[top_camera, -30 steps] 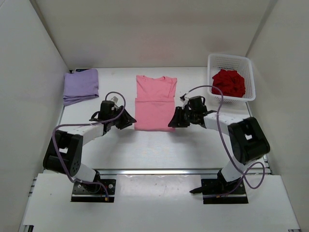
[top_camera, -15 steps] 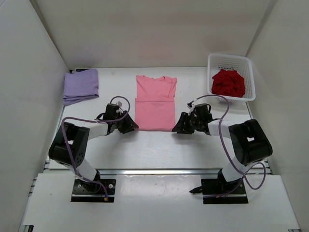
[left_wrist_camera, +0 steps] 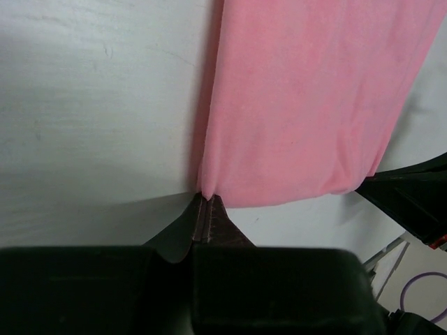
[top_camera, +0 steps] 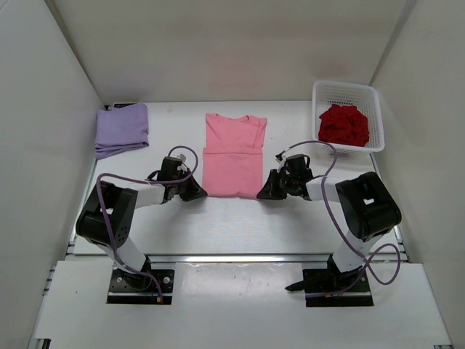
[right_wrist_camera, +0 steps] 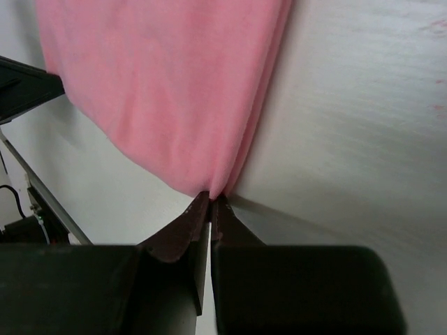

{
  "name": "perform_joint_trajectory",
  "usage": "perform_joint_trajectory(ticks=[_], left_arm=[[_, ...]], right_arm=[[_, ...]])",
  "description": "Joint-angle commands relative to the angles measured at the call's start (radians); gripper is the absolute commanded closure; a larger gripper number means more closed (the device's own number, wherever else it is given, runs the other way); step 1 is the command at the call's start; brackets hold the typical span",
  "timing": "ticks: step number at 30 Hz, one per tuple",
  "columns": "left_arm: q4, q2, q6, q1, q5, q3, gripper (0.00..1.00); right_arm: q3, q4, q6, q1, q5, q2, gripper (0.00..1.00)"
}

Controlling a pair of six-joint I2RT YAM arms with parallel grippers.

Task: Fold and stack the t-shirts
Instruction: Grab one side of the 2/3 rectangular tshirt with both arms, then fold the long partially folded tshirt into a neat square

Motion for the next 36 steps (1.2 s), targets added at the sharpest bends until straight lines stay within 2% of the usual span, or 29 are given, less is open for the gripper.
perform_joint_trajectory(ticks=[1, 3, 6, 9, 12, 14, 19, 20, 23, 25, 28, 32, 36], left_arm=[[-0.065, -0.106, 0.024, -0.011, 0.001, -0.020, 1.00], [-0.092, -0.166, 0.010, -0.003, 0.017, -0.092, 1.00], [-0.224, -0.299, 0.059, -0.019, -0.027, -0.138, 1.00], [-0.365, -0.472, 0.075, -0.068, -0.070, -0.178, 1.00], [-0.443, -0.617, 0.061, -0.080, -0.065, -0.155, 1.00], [-0.442, -0.617, 0.050, -0.056, -0.048, -0.086, 1.00], [-0.410, -0.426, 0.079, -0.052, -0.087, 0.260, 1.00], [-0.404, -0.363, 0.100, -0.065, -0.138, 0.337, 1.00], [-0.379, -0.179, 0.104, -0.071, -0.166, 0.498, 1.00], [-0.390, -0.041, 0.111, -0.065, -0.196, 0.579, 1.00], [-0.367, 0.080, 0.104, -0.053, -0.203, 0.682, 1.00], [-0.355, 0.180, 0.104, -0.034, -0.234, 0.778, 1.00], [-0.352, 0.317, 0.099, -0.016, -0.234, 0.889, 1.00]], right_arm=[[-0.036, -0.020, -0.005, 0.038, 0.025, -0.090, 1.00], [-0.066, -0.052, -0.004, 0.082, 0.044, -0.171, 1.00], [-0.148, -0.121, -0.002, 0.159, 0.070, -0.286, 0.99], [-0.178, -0.273, -0.022, 0.227, 0.149, -0.442, 1.00], [-0.156, -0.366, -0.034, 0.201, 0.127, -0.542, 1.00], [-0.107, -0.378, -0.053, 0.155, 0.102, -0.558, 1.00], [0.177, -0.390, -0.154, 0.043, 0.108, -0.381, 1.00], [0.205, -0.396, -0.166, 0.017, 0.107, -0.321, 1.00], [0.381, -0.364, -0.166, -0.041, 0.085, -0.177, 1.00], [0.459, -0.366, -0.169, -0.066, 0.079, -0.083, 0.99], [0.564, -0.363, -0.179, -0.097, 0.071, 0.051, 1.00], [0.654, -0.340, -0.168, -0.132, 0.062, 0.180, 1.00], [0.798, -0.402, -0.189, -0.155, 0.077, 0.316, 1.00]])
